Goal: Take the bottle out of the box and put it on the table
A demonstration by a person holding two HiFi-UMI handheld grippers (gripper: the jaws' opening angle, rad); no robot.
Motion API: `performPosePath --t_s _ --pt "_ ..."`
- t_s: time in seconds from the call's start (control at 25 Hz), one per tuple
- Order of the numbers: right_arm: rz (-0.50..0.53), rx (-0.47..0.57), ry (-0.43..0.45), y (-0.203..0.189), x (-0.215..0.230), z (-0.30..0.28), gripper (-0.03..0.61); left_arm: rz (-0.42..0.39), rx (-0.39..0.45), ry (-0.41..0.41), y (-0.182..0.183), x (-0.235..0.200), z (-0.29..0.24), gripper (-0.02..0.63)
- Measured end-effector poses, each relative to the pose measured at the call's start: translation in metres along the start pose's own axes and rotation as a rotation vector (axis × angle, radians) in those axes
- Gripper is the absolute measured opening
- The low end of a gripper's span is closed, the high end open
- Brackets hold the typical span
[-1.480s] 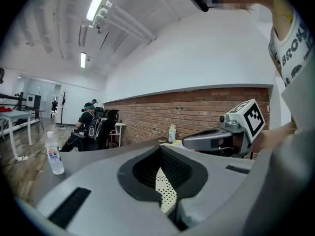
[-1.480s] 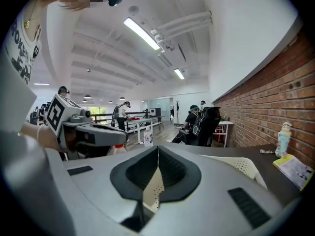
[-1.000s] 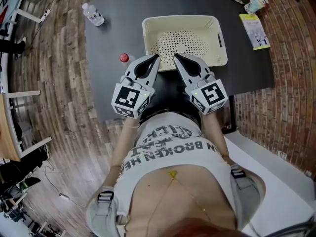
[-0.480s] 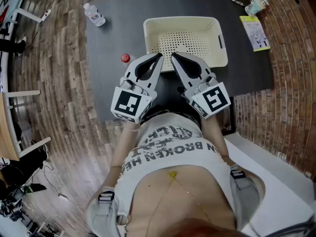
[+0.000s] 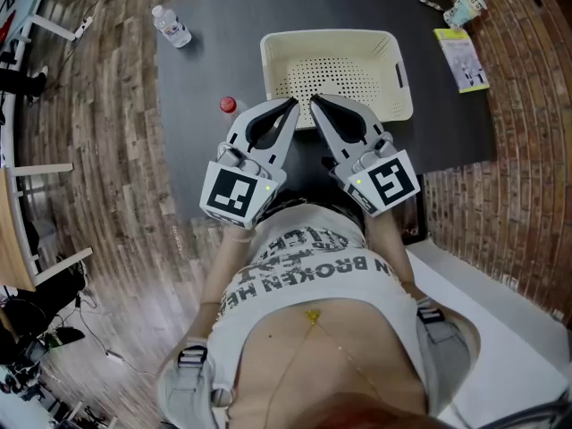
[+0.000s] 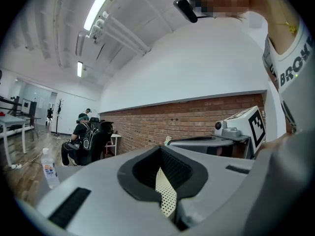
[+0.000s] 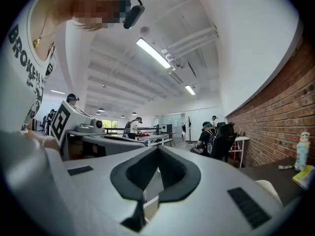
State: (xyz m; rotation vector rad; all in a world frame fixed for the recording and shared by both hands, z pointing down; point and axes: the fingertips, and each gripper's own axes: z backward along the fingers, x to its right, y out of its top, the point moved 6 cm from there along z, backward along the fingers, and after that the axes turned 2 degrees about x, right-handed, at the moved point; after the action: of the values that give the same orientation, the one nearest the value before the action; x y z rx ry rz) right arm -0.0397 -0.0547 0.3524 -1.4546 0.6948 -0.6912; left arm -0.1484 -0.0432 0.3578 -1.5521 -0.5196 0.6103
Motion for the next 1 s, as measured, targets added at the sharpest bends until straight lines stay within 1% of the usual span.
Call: performPosePath --t_s 0.52,1.0 --pt "0.004 -0.009 0.006 0.0016 0.002 0.0022 0.008 0.013 -0.01 0.003 0.004 0.0002 -0.0037 0.008" --pt "0.013 -0.018 0.013 0.0012 -0.0016 0.0015 0.008 0.018 -0.025 -0.001 -0.0009 -0.0007 -0.0011 0.008"
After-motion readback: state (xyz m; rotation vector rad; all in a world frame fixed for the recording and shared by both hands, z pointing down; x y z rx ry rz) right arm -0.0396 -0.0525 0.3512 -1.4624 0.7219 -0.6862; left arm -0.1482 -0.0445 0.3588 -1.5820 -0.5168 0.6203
